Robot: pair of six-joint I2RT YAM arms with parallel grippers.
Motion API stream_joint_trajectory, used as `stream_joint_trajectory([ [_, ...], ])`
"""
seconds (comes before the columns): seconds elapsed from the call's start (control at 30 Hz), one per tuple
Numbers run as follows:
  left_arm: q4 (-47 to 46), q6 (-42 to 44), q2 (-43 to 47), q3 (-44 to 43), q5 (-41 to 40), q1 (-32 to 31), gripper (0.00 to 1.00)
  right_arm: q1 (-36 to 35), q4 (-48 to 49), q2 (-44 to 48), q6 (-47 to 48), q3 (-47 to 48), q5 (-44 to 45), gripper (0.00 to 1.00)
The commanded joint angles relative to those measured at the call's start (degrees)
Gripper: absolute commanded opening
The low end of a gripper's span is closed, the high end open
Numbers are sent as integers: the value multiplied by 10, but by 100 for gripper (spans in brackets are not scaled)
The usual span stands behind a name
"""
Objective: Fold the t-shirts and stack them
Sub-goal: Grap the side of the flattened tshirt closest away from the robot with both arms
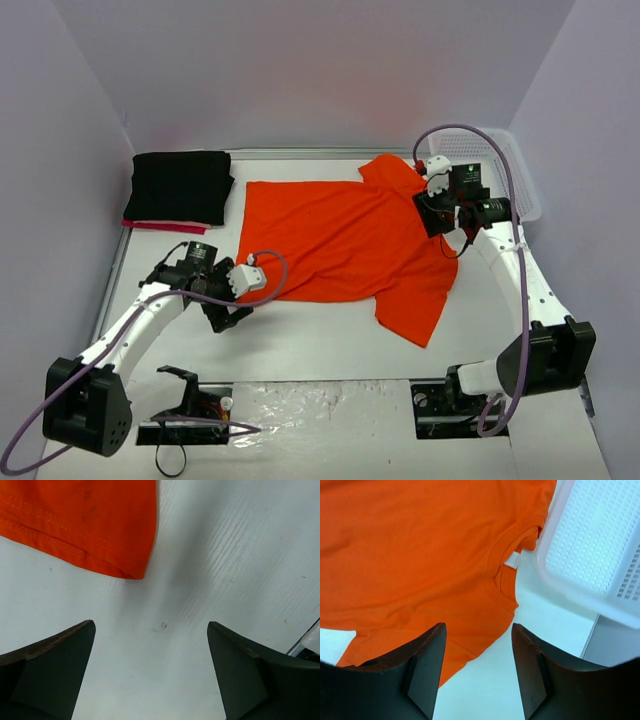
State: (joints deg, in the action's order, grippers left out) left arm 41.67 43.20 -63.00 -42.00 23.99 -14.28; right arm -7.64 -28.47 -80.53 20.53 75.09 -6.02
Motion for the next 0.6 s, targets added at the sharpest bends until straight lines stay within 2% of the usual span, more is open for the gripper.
stream_joint_trajectory([
  [0.0, -53, -10, -17, -6, 11, -7, 94, 7, 17, 47, -1, -53, 5, 51],
  [0.23, -140, -33, -91, -13, -14, -8, 94, 28, 33, 90, -8, -113, 1, 51],
  [0.57, -158, -37, -157, -54, -2, -8, 94, 35, 39, 83, -2, -126, 6, 50],
])
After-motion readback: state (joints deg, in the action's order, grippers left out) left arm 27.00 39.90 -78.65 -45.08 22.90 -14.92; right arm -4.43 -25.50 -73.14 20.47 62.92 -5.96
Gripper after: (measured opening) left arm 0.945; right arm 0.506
